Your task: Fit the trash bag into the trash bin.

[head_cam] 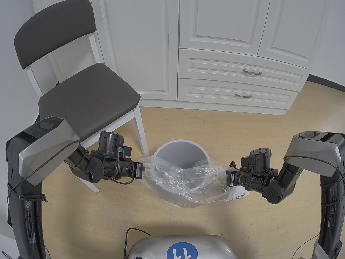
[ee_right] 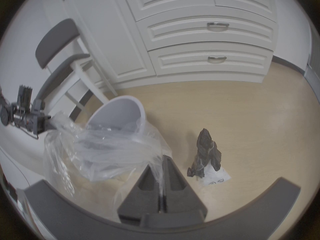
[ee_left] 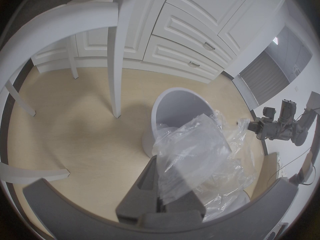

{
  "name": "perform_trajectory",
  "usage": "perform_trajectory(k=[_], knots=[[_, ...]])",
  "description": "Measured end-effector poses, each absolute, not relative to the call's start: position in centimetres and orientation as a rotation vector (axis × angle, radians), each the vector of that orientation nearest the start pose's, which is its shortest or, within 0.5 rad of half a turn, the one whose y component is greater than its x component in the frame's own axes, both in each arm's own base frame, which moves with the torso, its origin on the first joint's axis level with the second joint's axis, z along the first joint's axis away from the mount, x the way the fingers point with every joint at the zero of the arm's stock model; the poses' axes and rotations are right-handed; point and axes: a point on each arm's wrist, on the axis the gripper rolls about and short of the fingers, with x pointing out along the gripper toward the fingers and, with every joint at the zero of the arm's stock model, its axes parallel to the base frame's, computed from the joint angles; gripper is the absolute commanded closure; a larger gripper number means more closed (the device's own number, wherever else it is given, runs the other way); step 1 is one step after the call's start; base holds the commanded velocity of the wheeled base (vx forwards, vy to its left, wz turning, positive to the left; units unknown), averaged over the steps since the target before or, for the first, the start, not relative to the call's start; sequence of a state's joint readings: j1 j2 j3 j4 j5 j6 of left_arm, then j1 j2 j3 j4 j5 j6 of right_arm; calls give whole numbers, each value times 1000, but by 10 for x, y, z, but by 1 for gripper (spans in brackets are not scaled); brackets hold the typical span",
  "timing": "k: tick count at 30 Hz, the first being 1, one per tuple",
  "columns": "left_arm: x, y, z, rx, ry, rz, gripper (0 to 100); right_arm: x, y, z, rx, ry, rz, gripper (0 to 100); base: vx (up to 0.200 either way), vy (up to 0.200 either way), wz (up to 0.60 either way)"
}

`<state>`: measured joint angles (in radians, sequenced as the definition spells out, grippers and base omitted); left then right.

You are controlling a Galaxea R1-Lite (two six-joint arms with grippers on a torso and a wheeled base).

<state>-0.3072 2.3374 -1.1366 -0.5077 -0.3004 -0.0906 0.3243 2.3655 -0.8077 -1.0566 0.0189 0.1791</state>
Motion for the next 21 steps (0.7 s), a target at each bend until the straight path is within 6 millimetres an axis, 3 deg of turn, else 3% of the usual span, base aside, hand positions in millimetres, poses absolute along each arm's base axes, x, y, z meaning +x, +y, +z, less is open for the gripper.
perform_trajectory(k=[11,21], knots=[[399,-139,-6,-68,745,-559,100,353,126,-38,30,594,282,100,0,0,0],[401,-124,3,-60,723,-536,100,353,121,-28,35,573,271,100,0,0,0]])
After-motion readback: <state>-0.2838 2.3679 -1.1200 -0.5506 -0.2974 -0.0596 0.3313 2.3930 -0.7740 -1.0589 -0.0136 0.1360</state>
